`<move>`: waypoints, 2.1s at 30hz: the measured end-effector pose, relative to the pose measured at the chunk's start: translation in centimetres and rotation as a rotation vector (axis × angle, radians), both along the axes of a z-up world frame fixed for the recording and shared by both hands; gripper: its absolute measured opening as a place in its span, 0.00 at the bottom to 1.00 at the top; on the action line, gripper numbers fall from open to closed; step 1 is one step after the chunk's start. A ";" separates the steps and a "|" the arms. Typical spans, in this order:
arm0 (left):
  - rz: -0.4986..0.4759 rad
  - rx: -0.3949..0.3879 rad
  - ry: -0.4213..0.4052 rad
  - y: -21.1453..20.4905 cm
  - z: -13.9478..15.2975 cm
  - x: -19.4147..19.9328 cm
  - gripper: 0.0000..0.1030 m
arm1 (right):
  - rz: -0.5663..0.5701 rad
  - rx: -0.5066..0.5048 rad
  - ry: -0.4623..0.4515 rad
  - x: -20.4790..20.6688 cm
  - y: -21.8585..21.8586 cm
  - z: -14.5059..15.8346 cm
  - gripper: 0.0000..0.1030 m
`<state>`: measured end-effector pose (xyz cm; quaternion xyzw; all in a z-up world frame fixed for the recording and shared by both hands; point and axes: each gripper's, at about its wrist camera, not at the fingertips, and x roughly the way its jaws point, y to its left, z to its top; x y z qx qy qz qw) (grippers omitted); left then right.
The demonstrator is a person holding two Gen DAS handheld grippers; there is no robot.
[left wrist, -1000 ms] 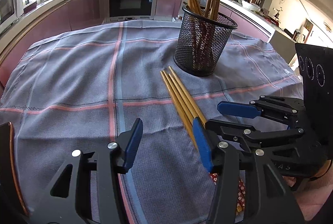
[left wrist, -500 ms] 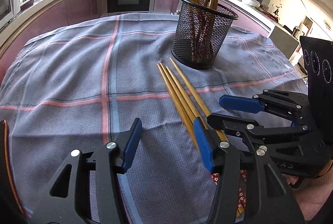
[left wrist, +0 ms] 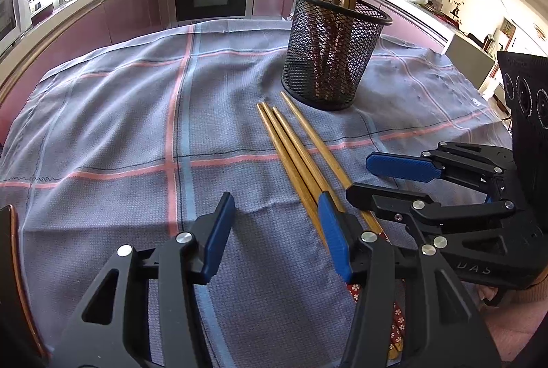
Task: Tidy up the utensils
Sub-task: 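Close the right gripper on another chopstick while the left gripper grasps one too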
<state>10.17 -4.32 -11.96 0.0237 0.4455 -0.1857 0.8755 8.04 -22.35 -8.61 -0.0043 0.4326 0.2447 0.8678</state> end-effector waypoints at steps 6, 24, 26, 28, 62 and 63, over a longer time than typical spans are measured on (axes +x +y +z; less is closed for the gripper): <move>0.004 0.015 0.000 0.4 0.0 -0.2 0.46 | 0.000 0.003 0.001 0.0 0.0 0.0 0.32; -0.008 -0.016 0.020 0.0 -0.2 0.3 0.43 | 0.000 0.013 0.007 0.1 -0.3 0.1 0.32; -0.011 -0.006 0.022 0.1 -0.2 0.4 0.40 | 0.000 0.012 0.007 0.1 -0.3 0.1 0.32; -0.015 -0.003 0.025 0.3 -0.1 0.4 0.39 | 0.000 0.012 0.007 0.1 -0.3 0.1 0.32; 0.012 -0.007 0.045 0.3 -0.3 2.7 0.17 | -0.008 -0.060 0.017 2.9 1.1 0.0 0.09; 0.013 -0.007 0.046 0.3 -0.3 2.8 0.17 | -0.008 -0.061 0.016 3.0 1.2 0.0 0.09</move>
